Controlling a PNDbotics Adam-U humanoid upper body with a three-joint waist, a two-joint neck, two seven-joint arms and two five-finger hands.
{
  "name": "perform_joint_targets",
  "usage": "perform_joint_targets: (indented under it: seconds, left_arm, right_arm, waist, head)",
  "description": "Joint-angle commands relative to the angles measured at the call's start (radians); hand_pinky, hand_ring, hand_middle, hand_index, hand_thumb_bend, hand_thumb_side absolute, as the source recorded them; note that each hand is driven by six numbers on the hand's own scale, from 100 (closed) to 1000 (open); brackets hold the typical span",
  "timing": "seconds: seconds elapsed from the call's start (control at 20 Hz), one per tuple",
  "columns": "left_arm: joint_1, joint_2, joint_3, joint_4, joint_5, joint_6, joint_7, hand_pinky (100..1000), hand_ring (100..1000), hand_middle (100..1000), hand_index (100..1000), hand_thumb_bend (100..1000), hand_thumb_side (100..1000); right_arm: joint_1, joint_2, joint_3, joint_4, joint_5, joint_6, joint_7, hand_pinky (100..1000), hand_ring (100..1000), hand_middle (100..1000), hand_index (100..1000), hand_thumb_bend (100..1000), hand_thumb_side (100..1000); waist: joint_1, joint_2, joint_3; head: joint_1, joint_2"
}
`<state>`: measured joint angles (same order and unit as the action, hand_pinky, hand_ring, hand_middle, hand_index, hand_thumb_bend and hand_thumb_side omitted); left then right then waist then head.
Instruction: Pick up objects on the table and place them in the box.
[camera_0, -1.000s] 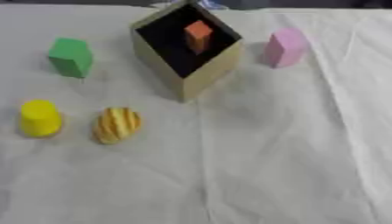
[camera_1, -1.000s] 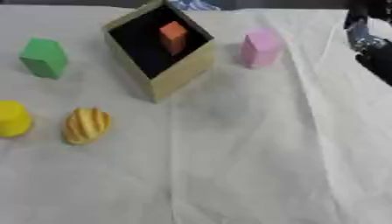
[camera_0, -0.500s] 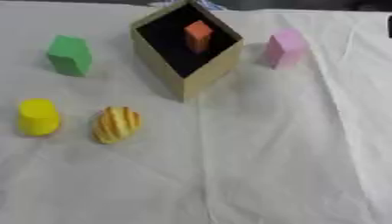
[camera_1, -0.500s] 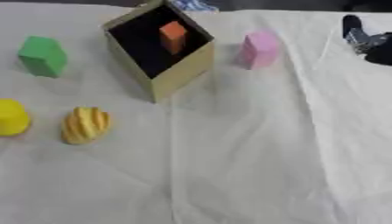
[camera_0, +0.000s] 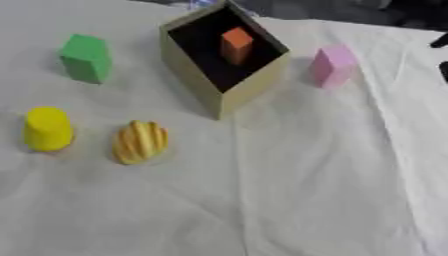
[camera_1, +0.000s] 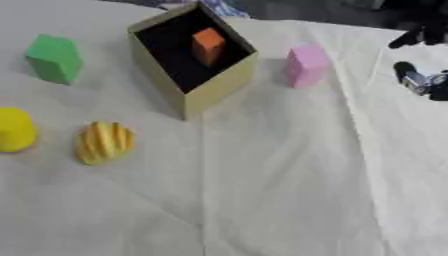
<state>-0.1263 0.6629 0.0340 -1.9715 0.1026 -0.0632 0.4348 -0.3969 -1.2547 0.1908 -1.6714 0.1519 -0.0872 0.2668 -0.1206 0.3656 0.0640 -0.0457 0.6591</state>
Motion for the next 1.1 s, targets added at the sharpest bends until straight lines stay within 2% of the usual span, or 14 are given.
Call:
perform_joint_targets:
  seconds: [0.05, 0.35, 0.55, 0.8, 0.9, 1.1]
  left_arm:
    - [-0.013, 0.042, -0.001, -0.010, -0.007, 0.000, -0.007, 797, 859, 795, 869, 585, 800]
    - [-0.021, 0.046, -0.005, -0.011, -0.006, -0.001, -0.010, 796, 860, 795, 869, 583, 799]
    - [-0.024, 0.044, -0.008, -0.017, -0.006, -0.004, -0.012, 797, 860, 796, 869, 583, 799]
    - [-0.027, 0.043, -0.010, -0.021, -0.005, -0.002, -0.015, 796, 861, 796, 869, 582, 800]
    - [-0.027, 0.041, -0.009, -0.021, -0.004, -0.002, -0.014, 796, 861, 796, 869, 581, 801]
    - [-0.027, 0.039, -0.009, -0.021, -0.004, -0.001, -0.014, 796, 862, 797, 869, 579, 802]
  right_arm:
    - [-0.024, -0.042, 0.020, 0.020, 0.028, -0.024, 0.037, 912, 914, 856, 881, 100, 728]
    - [-0.085, -0.005, 0.051, 0.046, 0.043, -0.044, 0.063, 912, 919, 863, 887, 100, 724]
    - [-0.171, 0.043, 0.069, 0.080, 0.065, -0.039, 0.067, 915, 930, 876, 901, 100, 727]
    - [-0.284, 0.114, 0.093, 0.176, 0.135, -0.042, 0.102, 929, 971, 911, 934, 100, 710]
    - [-0.325, 0.145, 0.099, 0.219, 0.172, -0.052, 0.130, 940, 989, 923, 949, 117, 629]
    - [-0.392, 0.199, 0.104, 0.296, 0.222, -0.089, 0.198, 949, 995, 922, 953, 245, 361]
  waist:
    - [-0.009, -0.009, 0.008]
    - [-0.015, 0.007, 0.023]
    - [-0.010, 0.014, 0.033]
    - [-0.005, 0.020, 0.051]
    - [-0.004, 0.022, 0.059]
    - [-0.005, 0.029, 0.074]
  head:
    - [-0.006, -0.023]
    - [-0.019, -0.026]
    - [-0.041, -0.028]
    - [-0.072, -0.030]
    - [-0.078, -0.033]
    - [-0.083, -0.041]
